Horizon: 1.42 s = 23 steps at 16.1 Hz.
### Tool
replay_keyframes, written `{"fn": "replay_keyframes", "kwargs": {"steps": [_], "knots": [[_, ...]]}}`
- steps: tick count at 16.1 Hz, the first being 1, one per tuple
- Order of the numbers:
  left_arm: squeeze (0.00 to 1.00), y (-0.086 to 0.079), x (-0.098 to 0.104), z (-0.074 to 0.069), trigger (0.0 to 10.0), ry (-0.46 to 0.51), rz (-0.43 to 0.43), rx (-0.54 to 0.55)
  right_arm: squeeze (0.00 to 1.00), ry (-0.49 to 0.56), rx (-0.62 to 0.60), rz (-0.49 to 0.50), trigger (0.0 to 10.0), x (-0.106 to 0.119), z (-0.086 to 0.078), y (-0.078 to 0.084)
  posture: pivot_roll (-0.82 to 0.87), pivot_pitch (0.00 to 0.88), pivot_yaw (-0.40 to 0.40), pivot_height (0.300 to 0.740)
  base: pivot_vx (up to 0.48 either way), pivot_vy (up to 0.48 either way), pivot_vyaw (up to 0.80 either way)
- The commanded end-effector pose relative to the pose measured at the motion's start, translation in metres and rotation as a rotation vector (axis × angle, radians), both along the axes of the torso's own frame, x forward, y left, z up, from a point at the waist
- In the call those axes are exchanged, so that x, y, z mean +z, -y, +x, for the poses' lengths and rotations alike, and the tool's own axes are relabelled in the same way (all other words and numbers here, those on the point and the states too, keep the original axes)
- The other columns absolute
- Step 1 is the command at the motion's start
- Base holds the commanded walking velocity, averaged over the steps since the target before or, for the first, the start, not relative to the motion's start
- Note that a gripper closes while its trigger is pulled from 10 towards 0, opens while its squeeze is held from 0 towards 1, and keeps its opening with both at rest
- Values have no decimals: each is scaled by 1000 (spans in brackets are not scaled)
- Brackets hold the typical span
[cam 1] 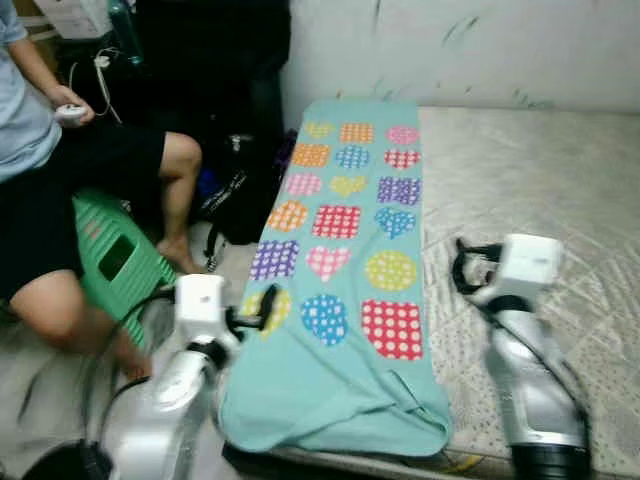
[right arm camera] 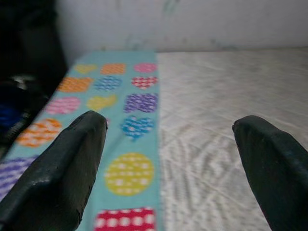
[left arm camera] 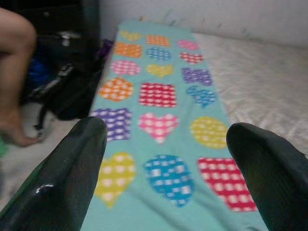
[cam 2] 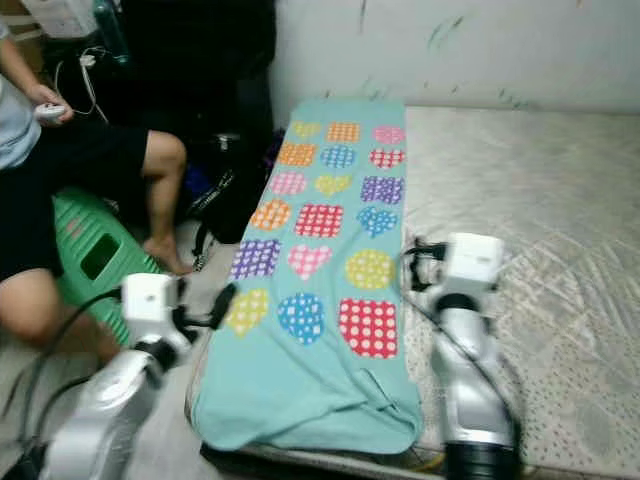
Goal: Clean up the room
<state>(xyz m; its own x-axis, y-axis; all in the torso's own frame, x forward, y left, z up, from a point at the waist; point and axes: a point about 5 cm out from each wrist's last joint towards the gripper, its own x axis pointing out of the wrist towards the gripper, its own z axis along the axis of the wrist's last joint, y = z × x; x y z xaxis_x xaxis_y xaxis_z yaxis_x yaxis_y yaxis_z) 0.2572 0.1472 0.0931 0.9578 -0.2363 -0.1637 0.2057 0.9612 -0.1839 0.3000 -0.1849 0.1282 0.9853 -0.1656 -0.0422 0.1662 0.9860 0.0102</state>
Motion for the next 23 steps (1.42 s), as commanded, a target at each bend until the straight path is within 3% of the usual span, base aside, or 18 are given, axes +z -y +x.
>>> {"fn": "replay_keyframes", "kwargs": {"steps": [1, 7, 15, 21, 23], "knots": [[0, 4, 1, 1, 10000, 4, -2, -12, 0, -8, -31, -11, 10000, -2, -2, 10, -135, 0, 79, 740, 0, 401, 0], [0, 4, 1, 1, 10000, 5, -1, -12, 0, -5, -26, -16, 10000, -2, -1, 10, -135, 0, 76, 740, 0, 382, 0], [0, 6, 3, 0, 10000, 15, -18, -24, 0, -5, -22, -32, 10000, 0, 0, 10, -134, 0, 66, 740, 0, 0, 0], [0, 6, 3, -1, 10000, 17, -22, -22, 0, -7, -13, -31, 10000, 0, 1, 9, -134, 0, 64, 740, 0, 0, -800], [0, 7, 3, -2, 10000, 22, -23, -34, 0, -6, -12, -34, 10000, -1, 0, 9, -135, 0, 63, 740, 0, 0, 0]]}}
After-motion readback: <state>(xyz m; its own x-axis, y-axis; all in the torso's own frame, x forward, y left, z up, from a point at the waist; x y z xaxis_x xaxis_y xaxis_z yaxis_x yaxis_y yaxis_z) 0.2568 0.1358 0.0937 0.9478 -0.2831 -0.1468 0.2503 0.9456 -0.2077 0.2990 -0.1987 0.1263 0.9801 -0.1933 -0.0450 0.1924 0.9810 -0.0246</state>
